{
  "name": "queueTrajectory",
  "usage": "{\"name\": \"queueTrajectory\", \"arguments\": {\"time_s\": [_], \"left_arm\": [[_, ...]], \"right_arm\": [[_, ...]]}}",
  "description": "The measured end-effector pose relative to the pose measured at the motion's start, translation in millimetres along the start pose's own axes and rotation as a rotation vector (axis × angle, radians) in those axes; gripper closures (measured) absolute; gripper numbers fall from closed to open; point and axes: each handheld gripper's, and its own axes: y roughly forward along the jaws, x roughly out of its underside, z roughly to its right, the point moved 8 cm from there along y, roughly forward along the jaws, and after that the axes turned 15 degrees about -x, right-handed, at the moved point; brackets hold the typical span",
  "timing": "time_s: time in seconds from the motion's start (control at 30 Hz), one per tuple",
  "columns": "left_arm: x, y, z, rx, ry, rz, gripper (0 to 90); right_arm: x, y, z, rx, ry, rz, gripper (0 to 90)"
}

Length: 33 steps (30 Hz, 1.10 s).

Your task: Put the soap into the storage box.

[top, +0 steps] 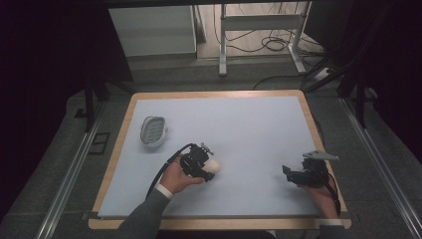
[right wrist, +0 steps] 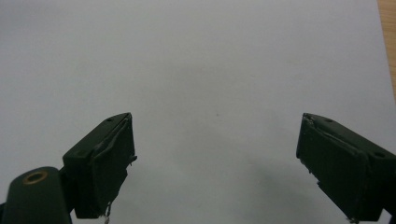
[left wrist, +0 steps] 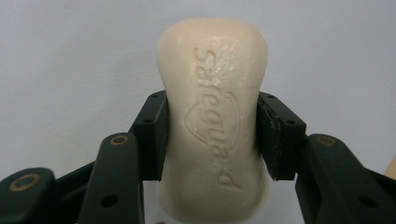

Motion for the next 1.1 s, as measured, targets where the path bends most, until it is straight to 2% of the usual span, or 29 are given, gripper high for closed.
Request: {"name": "queueTrajectory", "arguments": {"time_s": [0.2,0.73,1.1], "left_arm": [[-0.4,-5.2,-11.6,-0.008,-0.019,0.007,49.5],[1.2,-7.2,-29.7,0.001,-0.059,0.008,49.5],[0.6,-12.8,-48.2,-0.025,-0.087,0.013,49.5]], "right_arm": [[0.3,-0.4,0.7,0.0,0.003,-0.001,11.5],[1.2,0.1,1.2,-0.001,0.003,-0.005,11.5],[2.0,0.7,1.7,-0.002,0.005,-0.01,11.5]]}}
